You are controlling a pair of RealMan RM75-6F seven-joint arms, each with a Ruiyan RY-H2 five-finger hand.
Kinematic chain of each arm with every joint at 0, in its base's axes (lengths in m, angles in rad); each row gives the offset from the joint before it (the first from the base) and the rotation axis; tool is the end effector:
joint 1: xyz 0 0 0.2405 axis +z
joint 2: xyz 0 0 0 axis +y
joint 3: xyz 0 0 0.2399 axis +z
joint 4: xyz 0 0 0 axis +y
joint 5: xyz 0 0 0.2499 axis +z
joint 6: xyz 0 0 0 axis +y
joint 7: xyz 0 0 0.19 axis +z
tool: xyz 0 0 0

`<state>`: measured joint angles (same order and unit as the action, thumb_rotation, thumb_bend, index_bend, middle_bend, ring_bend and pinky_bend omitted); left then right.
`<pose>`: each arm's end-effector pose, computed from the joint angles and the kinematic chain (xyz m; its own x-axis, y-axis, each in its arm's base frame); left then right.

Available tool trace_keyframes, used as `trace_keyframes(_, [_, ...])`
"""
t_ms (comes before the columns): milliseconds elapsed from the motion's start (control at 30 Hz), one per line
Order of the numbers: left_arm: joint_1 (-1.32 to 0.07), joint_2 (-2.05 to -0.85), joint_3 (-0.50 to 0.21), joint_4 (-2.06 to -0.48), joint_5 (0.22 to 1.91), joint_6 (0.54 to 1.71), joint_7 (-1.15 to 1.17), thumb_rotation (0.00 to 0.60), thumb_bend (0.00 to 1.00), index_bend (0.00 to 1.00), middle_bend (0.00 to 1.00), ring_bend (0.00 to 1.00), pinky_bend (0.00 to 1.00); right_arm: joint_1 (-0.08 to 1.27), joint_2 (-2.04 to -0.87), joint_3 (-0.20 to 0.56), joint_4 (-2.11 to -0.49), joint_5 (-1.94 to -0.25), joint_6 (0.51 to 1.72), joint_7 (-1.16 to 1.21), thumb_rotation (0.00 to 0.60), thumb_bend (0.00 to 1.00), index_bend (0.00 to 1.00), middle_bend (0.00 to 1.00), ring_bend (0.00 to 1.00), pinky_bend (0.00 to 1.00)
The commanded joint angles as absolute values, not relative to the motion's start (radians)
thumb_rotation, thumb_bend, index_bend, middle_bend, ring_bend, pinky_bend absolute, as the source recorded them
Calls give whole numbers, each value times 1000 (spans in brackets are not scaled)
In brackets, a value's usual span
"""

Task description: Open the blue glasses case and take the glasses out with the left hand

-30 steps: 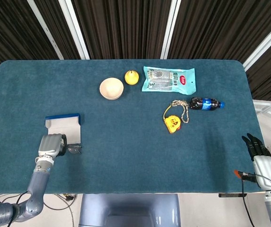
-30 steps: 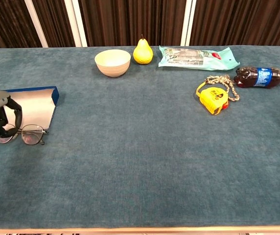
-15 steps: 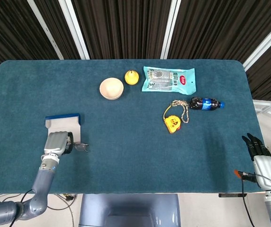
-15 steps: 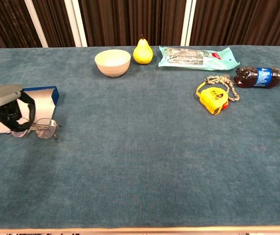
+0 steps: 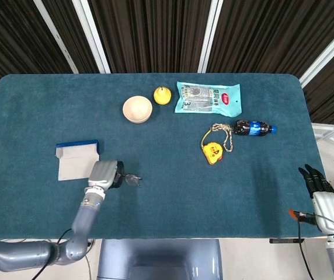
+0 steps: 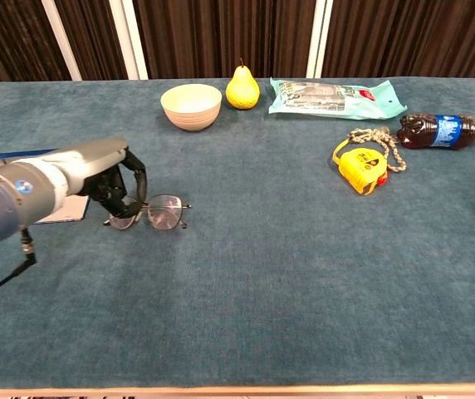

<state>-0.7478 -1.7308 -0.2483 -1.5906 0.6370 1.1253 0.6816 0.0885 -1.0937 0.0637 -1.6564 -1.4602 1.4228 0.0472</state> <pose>-0.1106 0.3495 -0.1139 0.3143 0.4057 0.8583 0.9477 -0.0811 -0.3087 -0.3133 -0.2327 0.1128 0.3275 -0.0498 0.9435 -0.9440 0.0252 0.3290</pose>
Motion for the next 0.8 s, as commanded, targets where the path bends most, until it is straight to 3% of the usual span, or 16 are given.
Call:
trace_keyframes(33, [-782,-1769,-268,-1558,606,1126,712,600,508,650,1000,954,1000,89,-1093,64,-1656,-1460,1423,48,600,172,0,0,0,196])
trace_keyframes(167, [-805,-1808,-286,-1525,585,1133,716,600,449,590,1000,950,1000,89,-1093,64,-1656,-1460,1421,50,600,172,0,0,0,196])
trace_keyframes(333, [-810,-1814,-285,-1515,575,1141,718,600,286,481,1000,943,1000,89,-1091,63,-1657,-1460,1421,52,600,172,0,0,0,196])
trace_keyframes(567, [-750,-1719,-239,-1609,696,1194,653,600,217,407,992,891,991,89,-1091,63,-1655,-1462,1421,54,600,172,0,0,0,196])
trace_keyframes(667, [-683,-1620,-184,-1700,835,1244,573,600,216,353,886,778,896,89,-1091,63,-1653,-1464,1422,53,600,172,0,0,0,196])
trace_keyframes(733, [-630,-1548,-143,-1756,925,1289,518,600,216,280,747,662,782,89,-1092,62,-1653,-1466,1423,50,600,172,0,0,0,196])
trace_keyframes(800, [-580,-1473,-93,-1796,1011,1327,475,600,213,188,523,475,609,89,-1093,62,-1651,-1467,1424,47,600,172,0,0,0,196])
